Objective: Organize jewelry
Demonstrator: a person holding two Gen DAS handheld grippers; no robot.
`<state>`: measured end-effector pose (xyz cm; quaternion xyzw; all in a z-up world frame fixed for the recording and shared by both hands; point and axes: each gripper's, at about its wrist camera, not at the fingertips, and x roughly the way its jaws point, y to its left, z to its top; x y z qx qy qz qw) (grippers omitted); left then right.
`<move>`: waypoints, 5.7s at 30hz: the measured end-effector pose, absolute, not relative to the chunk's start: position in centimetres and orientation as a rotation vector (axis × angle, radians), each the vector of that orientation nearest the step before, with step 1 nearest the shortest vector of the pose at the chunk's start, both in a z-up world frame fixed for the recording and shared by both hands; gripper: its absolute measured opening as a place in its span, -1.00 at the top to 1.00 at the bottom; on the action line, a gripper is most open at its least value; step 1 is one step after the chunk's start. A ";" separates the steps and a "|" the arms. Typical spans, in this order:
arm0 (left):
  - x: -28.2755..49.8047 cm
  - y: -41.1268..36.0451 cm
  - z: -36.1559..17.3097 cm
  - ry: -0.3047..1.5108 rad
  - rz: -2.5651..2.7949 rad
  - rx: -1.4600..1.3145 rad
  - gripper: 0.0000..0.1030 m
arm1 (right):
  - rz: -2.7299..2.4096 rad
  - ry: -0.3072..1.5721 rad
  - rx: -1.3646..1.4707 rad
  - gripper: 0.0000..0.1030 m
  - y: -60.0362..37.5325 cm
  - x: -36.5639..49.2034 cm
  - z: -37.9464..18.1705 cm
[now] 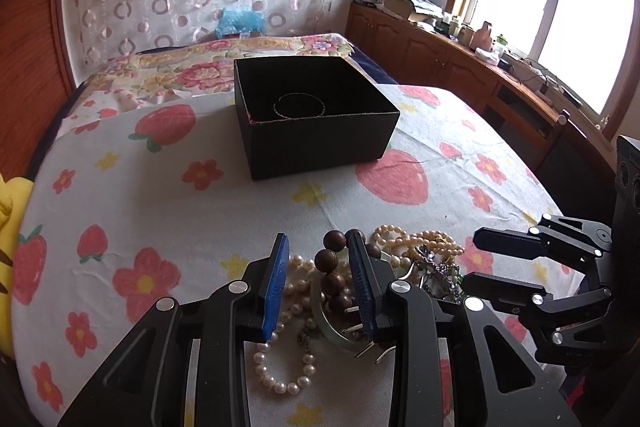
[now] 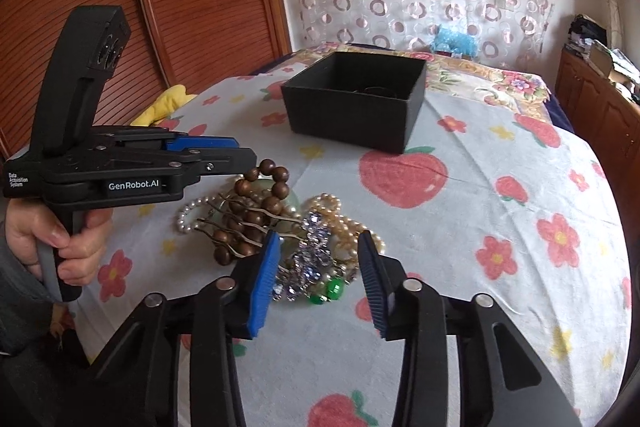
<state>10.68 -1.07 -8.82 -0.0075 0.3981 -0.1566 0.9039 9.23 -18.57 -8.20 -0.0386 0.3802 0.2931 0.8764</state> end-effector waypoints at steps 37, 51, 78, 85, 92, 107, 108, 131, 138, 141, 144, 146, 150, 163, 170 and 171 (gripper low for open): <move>9.8 0.0 -8.7 0.815 -0.310 -0.036 0.44 | 0.619 0.889 -0.059 0.91 -19.8 12.0 -9.0; 10.4 -0.9 -9.0 0.832 -0.327 -0.027 0.44 | 0.572 0.827 -0.058 0.91 -22.5 11.9 -6.8; 10.6 -0.8 -9.0 0.824 -0.370 -0.067 0.76 | 0.669 0.882 0.118 0.90 -21.1 15.4 -7.7; 9.8 -0.6 -8.3 0.793 -0.362 -0.056 0.76 | 0.735 0.904 0.172 0.90 -19.7 15.7 -7.9; 9.6 -0.5 -8.1 0.792 -0.360 -0.059 0.76 | 0.742 0.885 0.174 0.90 -19.3 15.5 -6.9; 9.6 0.4 -8.4 0.795 -0.352 -0.060 0.76 | 0.652 0.850 0.048 0.79 -19.3 14.9 -6.7; 9.6 0.4 -8.3 0.794 -0.351 -0.059 0.76 | 0.654 0.841 0.027 0.78 -19.1 14.5 -6.6; 6.1 5.5 -5.7 0.711 -0.270 -0.116 0.76 | 0.762 0.742 -0.372 -0.42 -11.3 6.4 -7.9; 5.3 6.7 -5.5 0.700 -0.249 -0.128 0.76 | 0.649 0.689 -0.528 -0.43 -10.6 6.0 -8.6; 5.3 6.8 -5.5 0.699 -0.251 -0.127 0.76 | 0.628 0.680 -0.559 -0.34 -10.7 6.2 -9.0; 5.2 6.7 -5.6 0.699 -0.255 -0.126 0.76 | 0.650 0.688 -0.546 0.05 -11.0 6.2 -9.0; 5.1 6.6 -5.6 0.699 -0.258 -0.125 0.76 | 0.647 0.674 -0.533 0.19 -11.5 6.2 -8.5; 5.1 6.3 -5.6 0.699 -0.263 -0.120 0.76 | 0.639 0.659 -0.466 0.48 -12.4 6.8 -6.9; 5.3 4.7 -5.7 0.707 -0.290 -0.106 0.76 | 0.541 0.656 -0.257 0.78 -16.5 13.4 -4.0; 5.5 3.7 -5.8 0.710 -0.308 -0.093 0.76 | 0.495 0.662 -0.161 0.96 -19.4 15.3 -2.3; 5.5 3.6 -5.8 0.710 -0.309 -0.091 0.76 | 0.473 0.650 -0.175 0.96 -19.5 15.3 -2.1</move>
